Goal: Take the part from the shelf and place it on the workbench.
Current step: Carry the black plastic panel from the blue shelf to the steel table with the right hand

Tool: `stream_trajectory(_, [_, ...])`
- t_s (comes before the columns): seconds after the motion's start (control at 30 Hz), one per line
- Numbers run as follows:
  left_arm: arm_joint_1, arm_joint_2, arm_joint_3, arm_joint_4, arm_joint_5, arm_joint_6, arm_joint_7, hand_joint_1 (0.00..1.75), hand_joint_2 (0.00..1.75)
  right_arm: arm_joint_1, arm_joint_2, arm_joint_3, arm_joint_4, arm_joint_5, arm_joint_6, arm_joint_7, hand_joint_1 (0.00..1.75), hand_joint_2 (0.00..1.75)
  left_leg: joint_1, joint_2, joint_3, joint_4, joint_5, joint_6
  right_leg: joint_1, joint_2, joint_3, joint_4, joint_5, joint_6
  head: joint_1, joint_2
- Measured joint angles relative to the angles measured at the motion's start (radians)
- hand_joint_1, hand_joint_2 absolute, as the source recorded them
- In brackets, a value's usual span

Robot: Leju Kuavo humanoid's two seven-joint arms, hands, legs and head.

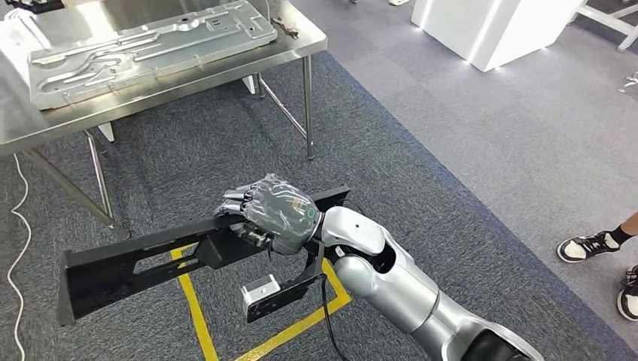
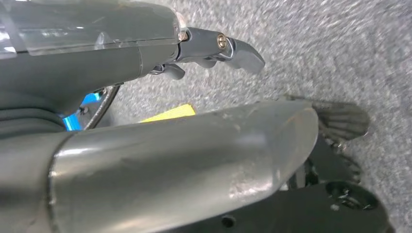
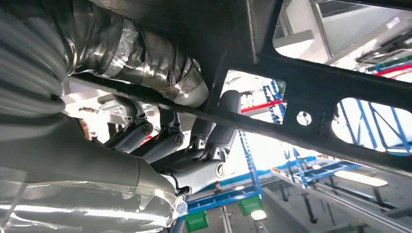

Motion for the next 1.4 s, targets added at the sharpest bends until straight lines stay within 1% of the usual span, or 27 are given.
stream_trajectory(0.03, [0.0,0.001,0.001,0.002,-0.004,0.002,0.0,0.0,0.0,-0.003,0.0,0.0,0.0,0.0,0.0,0.0,1.75,1.75,-0.002,0.024,-0.008,0.018,-0.011,-0.005,-0.003,-0.013,0.007,-0.007,0.001,-0.006,0.0,0.0])
stream_trajectory(0.1, [-0.003,0.003,0.003,0.005,-0.013,0.005,-0.001,0.0,0.0,-0.006,0.001,-0.002,0.003,-0.001,0.002,-0.001,1.75,1.75,-0.001,0.092,-0.052,0.113,-0.06,-0.015,-0.003,-0.043,0.018,-0.015,-0.001,-0.016,0.0,0.0])
stream_trajectory(0.13, [-0.006,0.004,0.004,0.007,-0.018,0.005,-0.002,0.0,0.0,-0.006,0.001,-0.002,0.005,-0.001,0.002,-0.001,1.75,1.75,0.002,0.112,-0.087,0.178,-0.087,-0.019,-0.002,-0.058,0.021,-0.015,-0.004,-0.018,-0.001,0.0])
stream_trajectory(0.17, [-0.008,0.005,0.005,0.009,-0.021,0.005,-0.003,0.0,0.0,-0.006,0.001,-0.003,0.008,-0.001,0.002,-0.001,1.75,1.75,0.006,0.123,-0.117,0.232,-0.104,-0.024,-0.001,-0.073,0.024,-0.015,-0.007,-0.019,-0.001,0.0])
stream_trajectory(0.2, [-0.01,0.006,0.007,0.011,-0.023,0.005,-0.003,0.0,0.0,-0.006,0.001,-0.003,0.011,-0.001,0.002,-0.001,1.75,1.75,0.01,0.128,-0.134,0.26,-0.106,-0.028,-0.001,-0.088,0.027,-0.014,-0.011,-0.018,-0.001,0.0])
stream_trajectory(0.23, [-0.009,0.007,0.008,0.013,-0.024,0.005,-0.003,0.0,0.0,-0.006,0.001,-0.003,0.014,-0.001,0.002,-0.001,1.75,1.75,0.013,0.133,-0.132,0.25,-0.088,-0.031,-0.002,-0.102,0.03,-0.014,-0.014,-0.016,-0.001,0.0])
stream_trajectory(0.27, [-0.009,0.008,0.01,0.014,-0.025,0.005,-0.003,0.0,0.0,-0.006,0.001,-0.003,0.015,-0.002,0.002,-0.001,1.75,1.75,0.015,0.14,-0.11,0.204,-0.057,-0.033,-0.002,-0.114,0.035,-0.013,-0.019,-0.013,-0.001,0.0])
stream_trajectory(0.33, [-0.009,0.01,0.013,0.016,-0.027,0.005,-0.003,0.0,0.0,-0.007,0.001,-0.004,0.016,-0.001,0.002,-0.001,1.75,1.75,0.015,0.161,-0.042,0.07,0.0,-0.032,-0.002,-0.132,0.044,-0.01,-0.03,-0.002,-0.001,0.0])
stream_trajectory(0.37, [-0.009,0.01,0.014,0.017,-0.028,0.005,-0.004,0.0,0.0,-0.008,0.001,-0.004,0.017,0.0,0.003,-0.001,1.75,1.75,0.012,0.167,-0.018,0.025,0.014,-0.028,0.0,-0.138,0.046,-0.008,-0.034,0.005,0.0,0.0])
stream_trajectory(0.4, [-0.009,0.011,0.017,0.018,-0.03,0.005,-0.004,0.0,0.0,-0.009,0.001,-0.005,0.017,0.0,0.003,0.0,1.75,1.75,0.009,0.169,-0.006,0.002,0.016,-0.023,0.002,-0.143,0.048,-0.008,-0.037,0.011,0.0,0.0])
stream_trajectory(0.47, [-0.007,0.012,0.021,0.021,-0.031,0.005,-0.005,0.0,0.0,-0.013,0.001,-0.005,0.018,0.001,0.004,0.0,1.75,1.75,0.004,0.161,-0.006,0.0,0.012,-0.01,0.003,-0.149,0.051,-0.01,-0.038,0.021,0.0,0.0])
stream_trajectory(0.5, [-0.006,0.012,0.023,0.022,-0.032,0.005,-0.005,0.0,0.0,-0.014,0.001,-0.006,0.019,0.002,0.004,0.0,1.75,1.75,0.005,0.158,-0.003,-0.004,0.012,-0.004,0.001,-0.143,0.053,-0.008,-0.041,0.026,0.0,0.0])
stream_trajectory(0.53, [-0.007,0.013,0.024,0.023,-0.032,0.006,-0.005,0.0,0.0,-0.015,0.001,-0.006,0.019,0.002,0.004,0.001,1.75,1.75,0.006,0.156,0.001,-0.01,0.012,0.003,-0.002,-0.129,0.049,0.004,-0.052,0.03,0.0,0.0])
stream_trajectory(0.57, [-0.009,0.013,0.024,0.024,-0.032,0.006,-0.006,0.0,0.0,-0.016,0.002,-0.007,0.019,0.003,0.004,0.001,1.75,1.75,0.008,0.153,0.005,-0.015,0.013,0.009,-0.003,-0.108,0.034,0.038,-0.073,0.033,0.0,0.0])
stream_trajectory(0.6, [-0.012,0.013,0.025,0.025,-0.033,0.006,-0.007,0.0,0.0,-0.017,0.001,-0.009,0.019,0.005,0.004,0.001,1.75,1.75,0.008,0.15,0.008,-0.018,0.014,0.015,-0.003,-0.085,0.005,0.095,-0.103,0.034,0.0,0.0])
stream_trajectory(0.63, [-0.016,0.013,0.026,0.026,-0.035,0.006,-0.008,0.0,0.0,-0.017,0.001,-0.011,0.021,0.007,0.004,0.002,1.75,1.75,0.007,0.146,0.008,-0.018,0.013,0.019,-0.002,-0.069,-0.033,0.167,-0.134,0.034,0.0,0.0])
stream_trajectory(0.67, [-0.019,0.013,0.027,0.028,-0.037,0.006,-0.008,0.0,0.0,-0.016,0.0,-0.012,0.023,0.009,0.004,0.002,1.75,1.75,0.005,0.142,0.008,-0.017,0.012,0.022,-0.001,-0.062,-0.073,0.235,-0.157,0.033,0.0,0.0])
stream_trajectory(0.7, [-0.02,0.013,0.028,0.03,-0.04,0.006,-0.009,0.0,0.0,-0.015,0.0,-0.013,0.025,0.011,0.004,0.003,1.75,1.75,0.002,0.137,0.008,-0.016,0.011,0.024,0.0,-0.06,-0.101,0.278,-0.161,0.032,0.0,0.0])
stream_trajectory(0.73, [-0.021,0.013,0.028,0.032,-0.042,0.005,-0.01,0.0,0.0,-0.014,-0.001,-0.014,0.026,0.012,0.004,0.003,1.75,1.75,0.001,0.131,0.009,-0.014,0.01,0.025,0.0,-0.059,-0.112,0.283,-0.145,0.03,0.0,0.0])
stream_trajectory(0.77, [-0.021,0.013,0.029,0.034,-0.043,0.005,-0.01,0.0,0.0,-0.014,-0.001,-0.014,0.027,0.012,0.004,0.003,1.75,1.75,-0.001,0.125,0.01,-0.013,0.008,0.025,0.0,-0.059,-0.103,0.247,-0.111,0.026,0.0,0.0])
stream_trajectory(0.8, [-0.021,0.013,0.029,0.036,-0.045,0.003,-0.01,0.0,0.0,-0.015,-0.001,-0.015,0.027,0.012,0.004,0.003,1.75,1.75,-0.002,0.12,0.013,-0.011,0.006,0.024,0.001,-0.057,-0.077,0.179,-0.066,0.02,0.0,0.0])
stream_trajectory(0.83, [-0.021,0.013,0.03,0.038,-0.047,0.002,-0.011,0.0,0.0,-0.017,-0.001,-0.016,0.027,0.012,0.004,0.003,1.75,1.75,-0.004,0.115,0.014,-0.009,0.004,0.022,0.003,-0.055,-0.047,0.11,-0.032,0.015,0.0,0.0])
stream_trajectory(0.87, [-0.022,0.013,0.031,0.04,-0.048,0.001,-0.011,0.0,0.0,-0.019,-0.001,-0.017,0.027,0.012,0.003,0.003,1.75,1.75,-0.006,0.111,0.014,-0.007,0.002,0.019,0.005,-0.053,-0.024,0.053,-0.009,0.01,0.0,0.0])
stream_trajectory(0.9, [-0.023,0.014,0.033,0.043,-0.049,0.0,-0.011,0.0,0.0,-0.021,-0.001,-0.018,0.027,0.012,0.003,0.003,1.75,1.75,-0.007,0.109,0.012,-0.006,0.001,0.016,0.008,-0.051,-0.01,0.019,0.0,0.007,0.0,0.0])
stream_trajectory(1.03, [-0.025,0.014,0.044,0.05,-0.052,-0.002,-0.011,0.0,0.0,-0.025,-0.001,-0.019,0.028,0.014,0.003,0.003,1.75,1.75,-0.007,0.109,0.01,-0.003,-0.003,0.019,0.009,-0.049,-0.007,0.004,0.001,0.014,0.0,0.0])
stream_trajectory(1.3, [-0.027,0.014,0.055,0.065,-0.071,-0.003,-0.013,0.0,0.0,-0.032,-0.001,-0.019,0.033,0.025,0.003,0.004,1.75,1.75,-0.004,0.109,0.014,-0.01,0.0,0.006,0.012,-0.049,-0.007,0.007,-0.002,0.005,0.0,0.0])
stream_trajectory(1.4, [-0.03,0.015,0.06,0.07,-0.075,-0.002,-0.014,0.0,0.0,-0.038,-0.001,-0.019,0.034,0.032,0.002,0.004,1.75,1.75,-0.004,0.109,0.014,-0.01,-0.001,0.004,0.012,-0.049,-0.007,0.007,-0.003,0.004,0.0,0.0])
